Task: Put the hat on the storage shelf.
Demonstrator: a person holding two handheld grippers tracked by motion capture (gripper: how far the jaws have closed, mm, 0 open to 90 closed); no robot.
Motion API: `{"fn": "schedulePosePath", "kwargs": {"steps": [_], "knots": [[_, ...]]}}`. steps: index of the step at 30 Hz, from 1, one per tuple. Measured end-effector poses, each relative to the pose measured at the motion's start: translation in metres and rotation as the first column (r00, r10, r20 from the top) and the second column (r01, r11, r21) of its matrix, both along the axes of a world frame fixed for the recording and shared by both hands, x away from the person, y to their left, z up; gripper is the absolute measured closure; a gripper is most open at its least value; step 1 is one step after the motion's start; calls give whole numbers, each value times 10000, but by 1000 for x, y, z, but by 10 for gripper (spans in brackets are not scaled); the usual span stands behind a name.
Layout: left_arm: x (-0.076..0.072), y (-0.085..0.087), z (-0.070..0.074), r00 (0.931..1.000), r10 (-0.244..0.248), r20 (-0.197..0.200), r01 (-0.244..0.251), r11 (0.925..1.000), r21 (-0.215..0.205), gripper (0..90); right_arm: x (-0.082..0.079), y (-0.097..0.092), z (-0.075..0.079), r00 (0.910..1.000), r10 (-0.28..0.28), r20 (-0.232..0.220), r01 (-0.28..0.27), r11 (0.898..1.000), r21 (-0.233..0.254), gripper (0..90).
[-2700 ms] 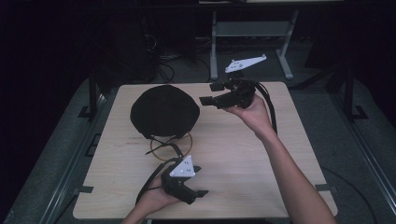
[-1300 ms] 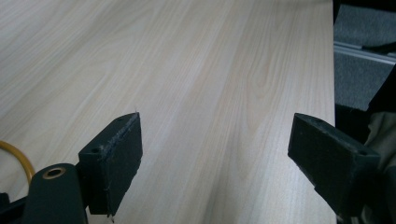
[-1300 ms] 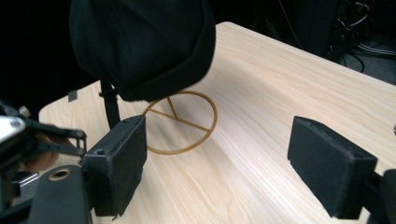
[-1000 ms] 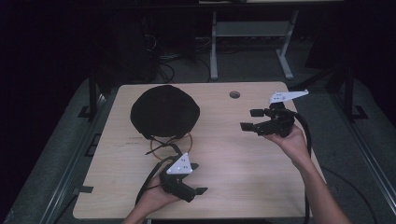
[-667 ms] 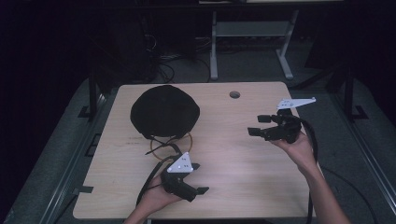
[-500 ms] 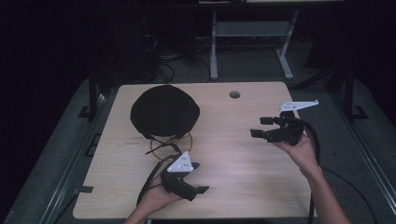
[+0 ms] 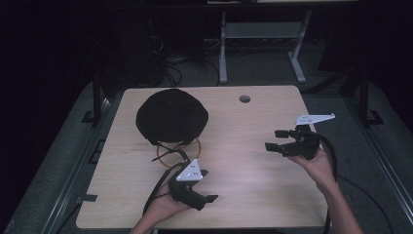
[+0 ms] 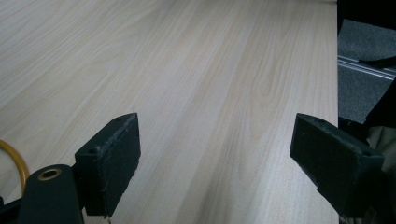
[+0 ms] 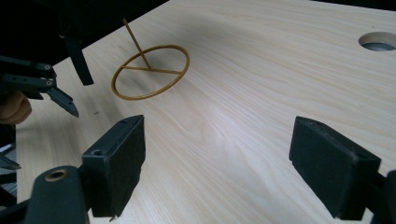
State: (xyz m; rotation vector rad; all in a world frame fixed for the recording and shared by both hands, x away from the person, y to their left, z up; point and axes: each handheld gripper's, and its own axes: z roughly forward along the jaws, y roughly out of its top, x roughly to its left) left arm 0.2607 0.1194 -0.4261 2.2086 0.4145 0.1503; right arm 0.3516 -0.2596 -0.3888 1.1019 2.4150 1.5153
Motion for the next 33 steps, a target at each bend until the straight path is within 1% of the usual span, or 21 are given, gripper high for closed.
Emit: {"fn": "schedulePosePath", "kwargs": {"steps": [2, 4, 5, 9, 10, 11, 13, 18, 22, 28, 30, 33], "knots": [[0, 0, -1, 10000, -22, 31, 22, 10000, 53, 159, -3, -2, -3, 10000, -68, 55, 68, 10000, 44, 179], [0, -1, -3, 10000, -11, -32, 11, 9999, 134, 159, -8, -4, -5, 9999, -114, 121, 117, 9997, -232, 179], [0, -1, -3, 10000, -14, -42, 15, 9999, 130, 160, -10, -6, -7, 9997, -165, 163, 169, 9995, -248, 179], [0, -1, -4, 10000, -55, -27, 55, 9998, 164, 160, -17, -15, -15, 9997, -257, 48, 258, 9995, -168, 180], [0, -2, -4, 10000, -33, -20, 33, 9998, 173, 160, -18, -17, -16, 9995, -319, 0, 319, 9992, -224, 182], [0, -2, -4, 10000, -40, 40, 39, 9997, 246, 160, -19, -18, -18, 9993, -373, 39, 374, 9989, -298, 186], [0, -2, -4, 9999, 16, 140, -20, 9996, 293, 160, -23, -22, -21, 9992, -397, -51, 396, 9989, -244, 191], [-1, -3, -5, 9999, 40, 107, -43, 9996, 264, 161, -32, -28, -29, 9990, -423, -141, 418, 9986, -335, 190], [0, -3, -5, 10000, 65, 52, -67, 9997, 250, 163, -39, -34, -37, 9985, -487, -263, 481, 9985, -254, 189], [1, -2, -6, 10000, 78, 29, -79, 9997, 221, 163, -51, -39, -45, 9985, -485, -243, 478, 9985, -280, 189], [1, -2, -6, 9999, 108, -13, -108, 9998, 156, 163, -54, -40, -49, 9982, -486, -346, 479, 9986, -216, 189], [1, -2, -6, 9999, 108, 7, -108, 9998, 176, 163, -60, -43, -54, 9975, -549, -438, 542, 9984, -169, 189]]}}
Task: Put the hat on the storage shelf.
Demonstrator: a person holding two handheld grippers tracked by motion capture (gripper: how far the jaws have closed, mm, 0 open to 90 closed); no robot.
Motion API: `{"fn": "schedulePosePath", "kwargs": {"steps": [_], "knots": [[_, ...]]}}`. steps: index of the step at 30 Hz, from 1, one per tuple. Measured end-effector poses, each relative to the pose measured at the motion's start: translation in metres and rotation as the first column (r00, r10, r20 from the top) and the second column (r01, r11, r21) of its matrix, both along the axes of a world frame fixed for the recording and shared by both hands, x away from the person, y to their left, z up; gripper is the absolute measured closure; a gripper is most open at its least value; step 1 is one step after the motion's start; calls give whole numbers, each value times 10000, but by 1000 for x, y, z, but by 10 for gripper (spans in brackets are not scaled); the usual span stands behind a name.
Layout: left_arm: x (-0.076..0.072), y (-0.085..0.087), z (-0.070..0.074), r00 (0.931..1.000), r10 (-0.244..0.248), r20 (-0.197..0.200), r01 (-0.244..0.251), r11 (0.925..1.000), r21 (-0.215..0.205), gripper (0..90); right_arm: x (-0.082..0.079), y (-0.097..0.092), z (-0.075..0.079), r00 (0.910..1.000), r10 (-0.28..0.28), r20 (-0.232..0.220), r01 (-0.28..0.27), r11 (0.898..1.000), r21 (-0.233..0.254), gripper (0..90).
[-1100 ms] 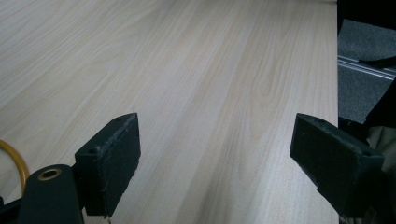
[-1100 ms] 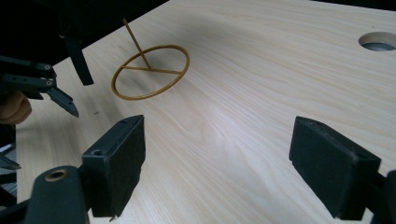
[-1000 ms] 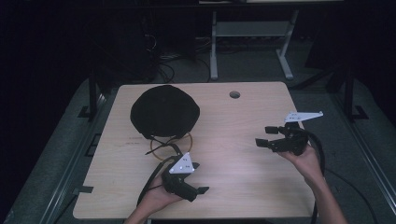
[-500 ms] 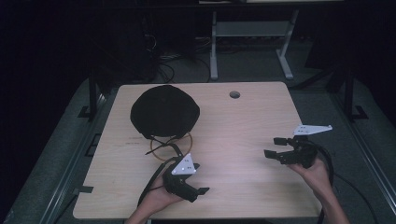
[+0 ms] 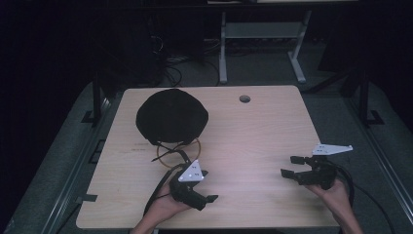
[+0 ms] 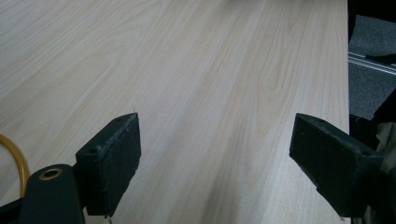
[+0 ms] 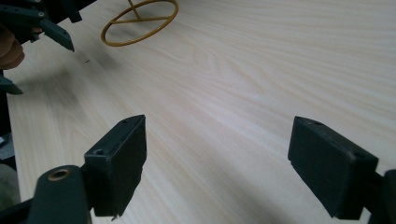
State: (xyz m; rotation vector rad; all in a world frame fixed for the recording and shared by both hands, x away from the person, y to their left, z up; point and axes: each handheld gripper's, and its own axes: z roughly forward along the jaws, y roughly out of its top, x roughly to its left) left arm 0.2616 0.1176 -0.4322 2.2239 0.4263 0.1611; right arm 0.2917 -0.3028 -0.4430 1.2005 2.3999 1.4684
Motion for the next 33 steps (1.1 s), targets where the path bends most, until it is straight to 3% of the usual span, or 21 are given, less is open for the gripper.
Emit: {"fn": "schedulePosePath", "kwargs": {"steps": [5, 24, 33], "knots": [[0, 0, 0, 10000, 30, -30, -30, 10000, -2, 163, -11, -6, -6, 9999, -133, -86, 135, 9996, 234, 188], [1, 1, 0, 9999, 43, -128, -45, 9999, -137, 165, -48, -25, -14, 9988, -485, -104, 489, 9981, 368, 187], [0, -1, 3, 9999, -29, -120, 25, 9995, -314, 165, -66, -27, -16, 9975, -652, 258, 641, 9971, 408, 182]]}}
